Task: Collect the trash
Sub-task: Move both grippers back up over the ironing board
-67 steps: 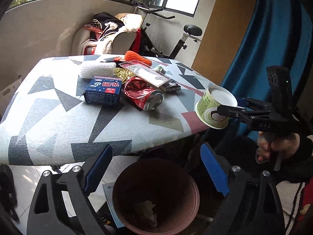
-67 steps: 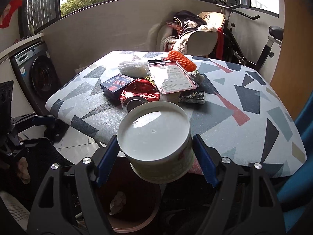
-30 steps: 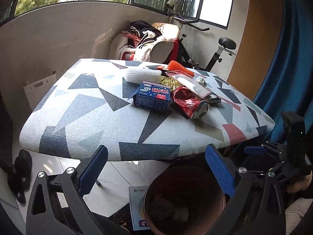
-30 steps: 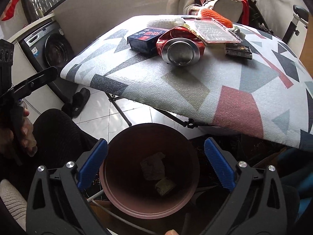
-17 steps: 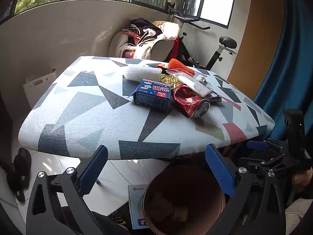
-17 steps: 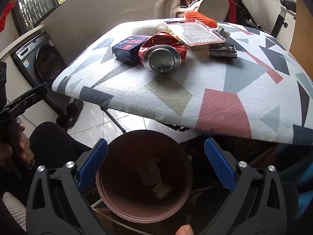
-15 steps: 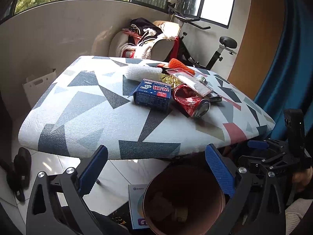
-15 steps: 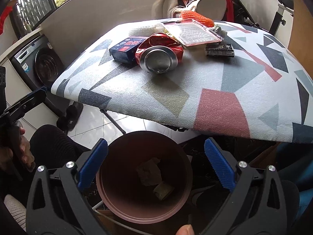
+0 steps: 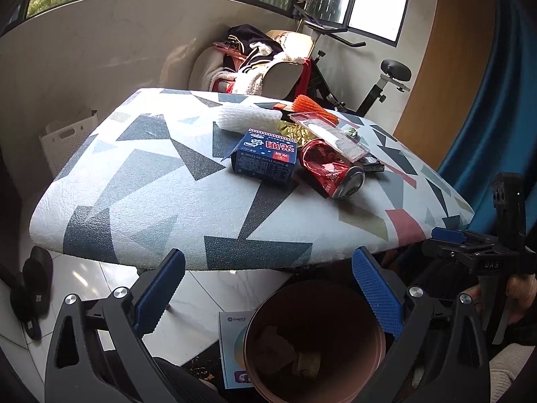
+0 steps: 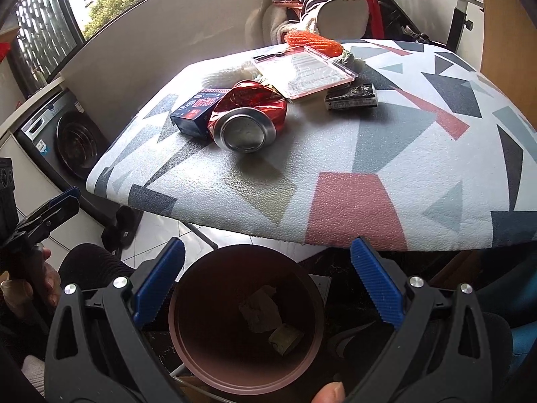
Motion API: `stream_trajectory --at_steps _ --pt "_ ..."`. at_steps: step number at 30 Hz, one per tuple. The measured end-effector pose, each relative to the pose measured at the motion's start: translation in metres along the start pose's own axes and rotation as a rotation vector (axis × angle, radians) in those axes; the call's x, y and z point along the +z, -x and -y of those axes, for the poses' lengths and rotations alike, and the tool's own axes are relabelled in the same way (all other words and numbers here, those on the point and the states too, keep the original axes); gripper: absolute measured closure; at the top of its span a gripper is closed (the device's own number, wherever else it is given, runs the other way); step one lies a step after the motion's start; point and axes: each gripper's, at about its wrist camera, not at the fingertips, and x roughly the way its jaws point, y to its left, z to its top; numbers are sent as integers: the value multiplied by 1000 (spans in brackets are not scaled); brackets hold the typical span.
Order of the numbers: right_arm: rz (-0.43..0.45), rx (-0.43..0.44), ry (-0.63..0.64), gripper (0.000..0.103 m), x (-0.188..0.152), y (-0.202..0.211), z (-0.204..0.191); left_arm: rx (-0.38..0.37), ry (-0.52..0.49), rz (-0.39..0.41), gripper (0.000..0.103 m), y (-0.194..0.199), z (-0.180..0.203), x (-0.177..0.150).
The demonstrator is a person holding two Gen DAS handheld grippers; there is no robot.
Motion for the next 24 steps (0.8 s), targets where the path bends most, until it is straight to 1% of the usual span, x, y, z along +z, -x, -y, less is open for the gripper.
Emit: stream_trajectory --at_steps 4,7,9,12,13,15,18,19,21,22,24 --pt "-11 9 35 6 6 0 3 6 12 -16 6 -4 -1 1" --pt "-17 9 28 6 10 -1 8 11 23 -17 6 -6 -3 1" --pt "-18 -23 37 6 12 -2 9 12 27 -16 6 -6 -3 2" --pt "-2 -83 97 6 15 -1 8 10 31 -18 6 -7 -4 3" --pt "-4 -84 105 6 16 -2 9 18 31 -10 6 -5 -3 4" --pt "-5 -72 90 6 24 -4 15 27 24 29 6 1 0 7" --pt "-11 -68 33 6 40 -10 27 21 0 86 6 9 6 13" --pt "-17 -68 13 6 46 -13 32 36 -11 101 6 10 8 15" --pt "-25 -47 -19 6 60 -22 38 84 -36 103 6 6 11 23" --pt "-25 -31 -30 6 67 -26 39 86 -39 98 6 4 11 27" --pt "-34 -8 -38 6 80 -36 38 65 -23 97 6 1 7 35"
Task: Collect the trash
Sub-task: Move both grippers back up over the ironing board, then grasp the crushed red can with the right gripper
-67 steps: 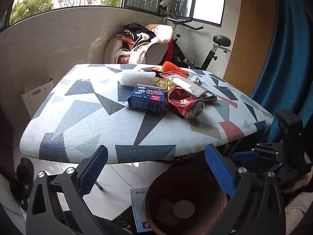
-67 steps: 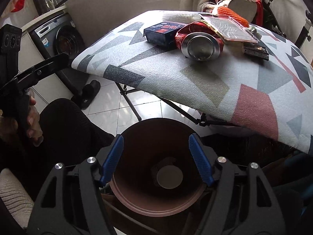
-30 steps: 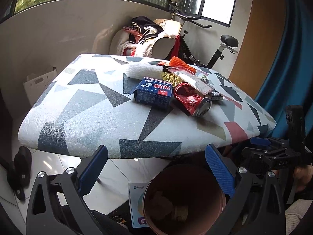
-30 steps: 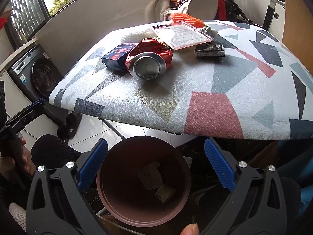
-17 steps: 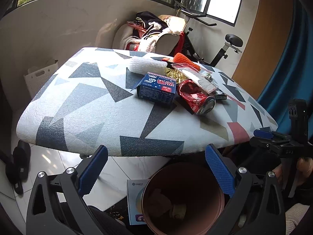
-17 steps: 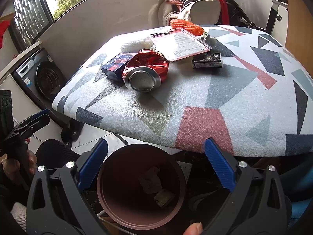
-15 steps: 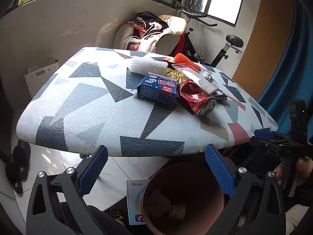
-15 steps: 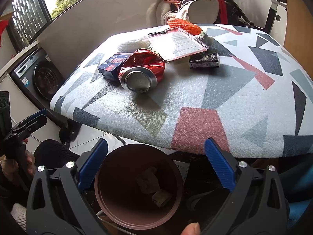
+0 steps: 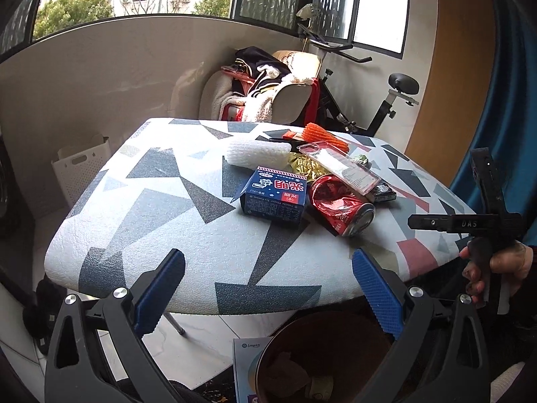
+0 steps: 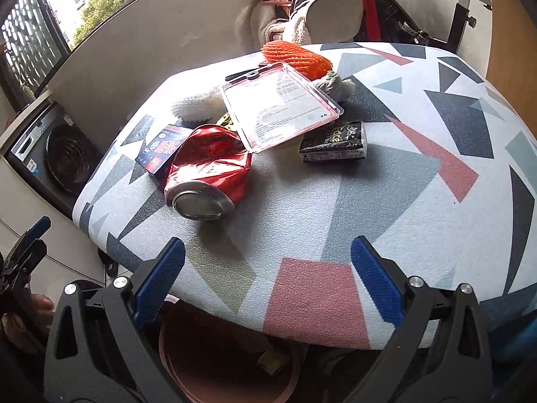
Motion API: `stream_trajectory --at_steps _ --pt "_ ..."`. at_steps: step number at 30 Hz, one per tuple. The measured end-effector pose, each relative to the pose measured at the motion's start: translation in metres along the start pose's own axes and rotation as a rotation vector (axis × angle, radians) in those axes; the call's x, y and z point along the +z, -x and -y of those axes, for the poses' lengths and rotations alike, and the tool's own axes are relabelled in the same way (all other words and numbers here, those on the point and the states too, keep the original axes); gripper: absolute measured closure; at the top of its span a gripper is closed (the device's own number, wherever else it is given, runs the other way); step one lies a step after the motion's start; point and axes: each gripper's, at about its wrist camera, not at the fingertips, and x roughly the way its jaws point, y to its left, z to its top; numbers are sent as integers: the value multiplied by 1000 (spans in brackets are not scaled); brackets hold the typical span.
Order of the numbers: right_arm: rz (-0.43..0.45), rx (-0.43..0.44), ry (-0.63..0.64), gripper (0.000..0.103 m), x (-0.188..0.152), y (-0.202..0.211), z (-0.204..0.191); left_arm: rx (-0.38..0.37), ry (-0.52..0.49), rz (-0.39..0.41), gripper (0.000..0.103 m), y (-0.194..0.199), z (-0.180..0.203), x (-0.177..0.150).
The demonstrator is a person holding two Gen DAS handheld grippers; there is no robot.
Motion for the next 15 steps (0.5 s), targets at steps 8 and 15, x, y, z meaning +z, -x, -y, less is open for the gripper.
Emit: stream_trajectory --at_steps 8,15 --pt "-5 68 -61 6 44 -45 -13 -89 171 -45 6 -14 -26 13" --pt "-80 104 -102 9 68 -86 -22 -73 155 -82 6 -25 -31 12"
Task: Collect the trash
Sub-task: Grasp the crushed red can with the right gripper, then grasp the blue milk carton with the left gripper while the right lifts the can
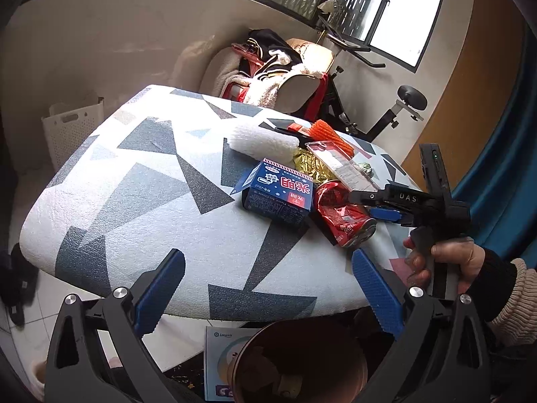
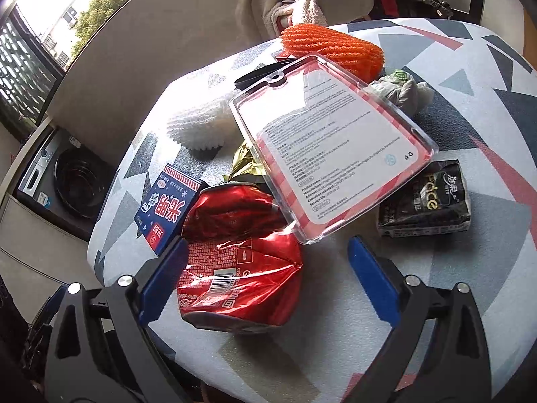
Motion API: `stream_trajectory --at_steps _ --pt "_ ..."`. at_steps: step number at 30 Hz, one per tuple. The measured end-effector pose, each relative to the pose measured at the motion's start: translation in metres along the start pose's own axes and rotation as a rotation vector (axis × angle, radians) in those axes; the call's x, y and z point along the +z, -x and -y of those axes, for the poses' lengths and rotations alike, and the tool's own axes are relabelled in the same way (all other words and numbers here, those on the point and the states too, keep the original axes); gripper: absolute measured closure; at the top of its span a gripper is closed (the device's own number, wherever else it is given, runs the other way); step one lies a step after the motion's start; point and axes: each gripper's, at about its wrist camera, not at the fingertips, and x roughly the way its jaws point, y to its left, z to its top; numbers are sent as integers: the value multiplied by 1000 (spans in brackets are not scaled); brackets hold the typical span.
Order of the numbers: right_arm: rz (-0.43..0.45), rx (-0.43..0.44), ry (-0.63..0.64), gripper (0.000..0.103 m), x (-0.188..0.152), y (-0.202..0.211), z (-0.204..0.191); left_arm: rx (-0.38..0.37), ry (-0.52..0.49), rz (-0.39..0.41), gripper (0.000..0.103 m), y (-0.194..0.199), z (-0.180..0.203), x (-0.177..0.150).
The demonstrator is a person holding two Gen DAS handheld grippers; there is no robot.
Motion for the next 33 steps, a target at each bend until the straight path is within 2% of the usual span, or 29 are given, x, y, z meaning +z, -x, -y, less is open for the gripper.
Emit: stream_trajectory --at_steps 2,8,10,12,15,18,22,28,33 --pt "-24 -16 28 9 -1 -8 -8 0 5 -7 6 -3 -2 0" --pt "-40 -85 130 20 -10 -24 -27 -12 9 -23 6 -9 -3 -3" --pt "-44 -70 139 29 -10 -26 -29 -18 8 -27 6 -9 -2 -4" --pt "-57 -21 125 50 -10 -25 -30 -19 4 -27 6 -9 -1 -5" --pt "-52 10 130 67 -8 -19 -37 -22 1 -29 6 -9 -1 -5" --pt "-33 52 133 76 -7 -5 -40 -20 4 -28 6 -9 -1 -5" --pt "19 87 133 82 -8 20 -38 -17 9 -35 6 -11 -2 -4" --pt "120 -46 223 84 -15 57 -28 19 -34 -43 6 -21 0 6" --pt "99 -67 229 84 -26 59 -12 5 -49 -75 6 -43 4 25"
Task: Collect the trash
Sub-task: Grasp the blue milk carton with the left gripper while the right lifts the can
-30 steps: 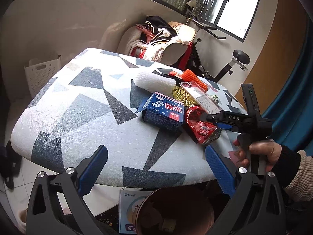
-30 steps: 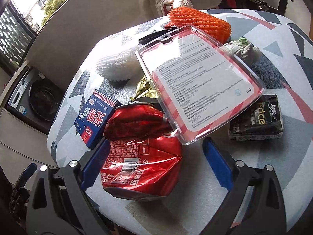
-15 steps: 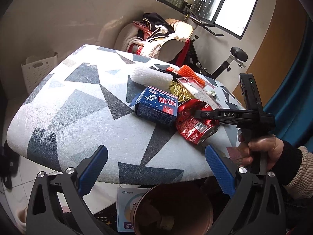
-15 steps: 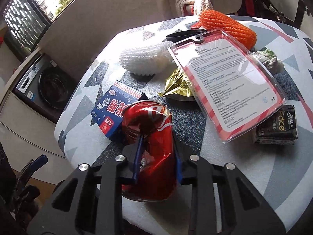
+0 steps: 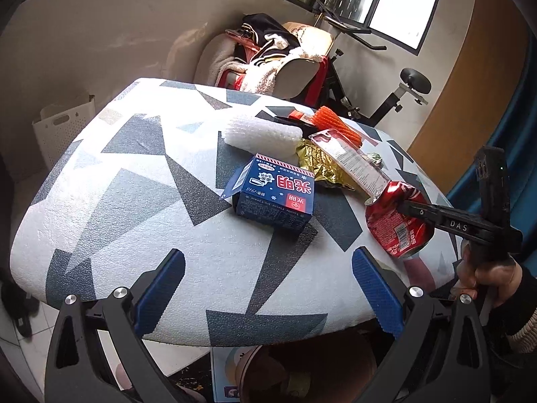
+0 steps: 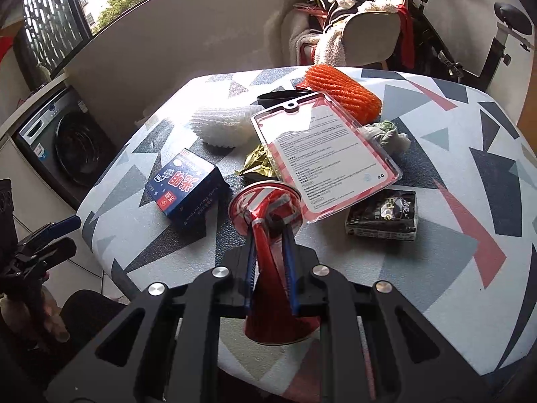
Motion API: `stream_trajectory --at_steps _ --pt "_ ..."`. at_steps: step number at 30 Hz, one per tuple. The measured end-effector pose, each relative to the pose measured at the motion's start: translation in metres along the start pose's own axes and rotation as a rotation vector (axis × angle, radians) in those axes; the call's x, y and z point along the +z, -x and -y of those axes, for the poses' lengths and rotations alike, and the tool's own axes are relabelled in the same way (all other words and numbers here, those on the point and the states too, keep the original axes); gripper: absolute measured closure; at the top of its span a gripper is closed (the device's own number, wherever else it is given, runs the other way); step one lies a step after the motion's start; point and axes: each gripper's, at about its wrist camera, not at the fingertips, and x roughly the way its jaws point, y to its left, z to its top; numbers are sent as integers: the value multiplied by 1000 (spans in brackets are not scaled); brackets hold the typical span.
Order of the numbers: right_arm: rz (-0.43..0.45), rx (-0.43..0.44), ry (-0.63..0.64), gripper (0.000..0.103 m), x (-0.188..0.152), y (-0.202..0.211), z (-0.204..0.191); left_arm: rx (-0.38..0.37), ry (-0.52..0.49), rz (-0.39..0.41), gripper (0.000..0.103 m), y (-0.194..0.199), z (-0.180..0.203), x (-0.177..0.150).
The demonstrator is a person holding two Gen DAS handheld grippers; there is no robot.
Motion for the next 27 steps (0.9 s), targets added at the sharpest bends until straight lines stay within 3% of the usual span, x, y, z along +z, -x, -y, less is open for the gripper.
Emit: stream_trajectory --at_steps 8,14,20,23,27 --pt "15 22 -54 84 -9 3 6 -4 -203 -120 6 -69 30 35" --pt "19 20 -51 84 -11 4 6 73 -357 -191 6 -119 43 44" --pt "16 23 -45 84 -12 3 8 68 -258 -229 6 -148 28 57" --pt "17 24 -47 84 -12 3 8 39 -253 -234 23 -151 26 59" --pt "15 23 -55 85 -14 4 7 9 -254 -202 23 -135 29 57"
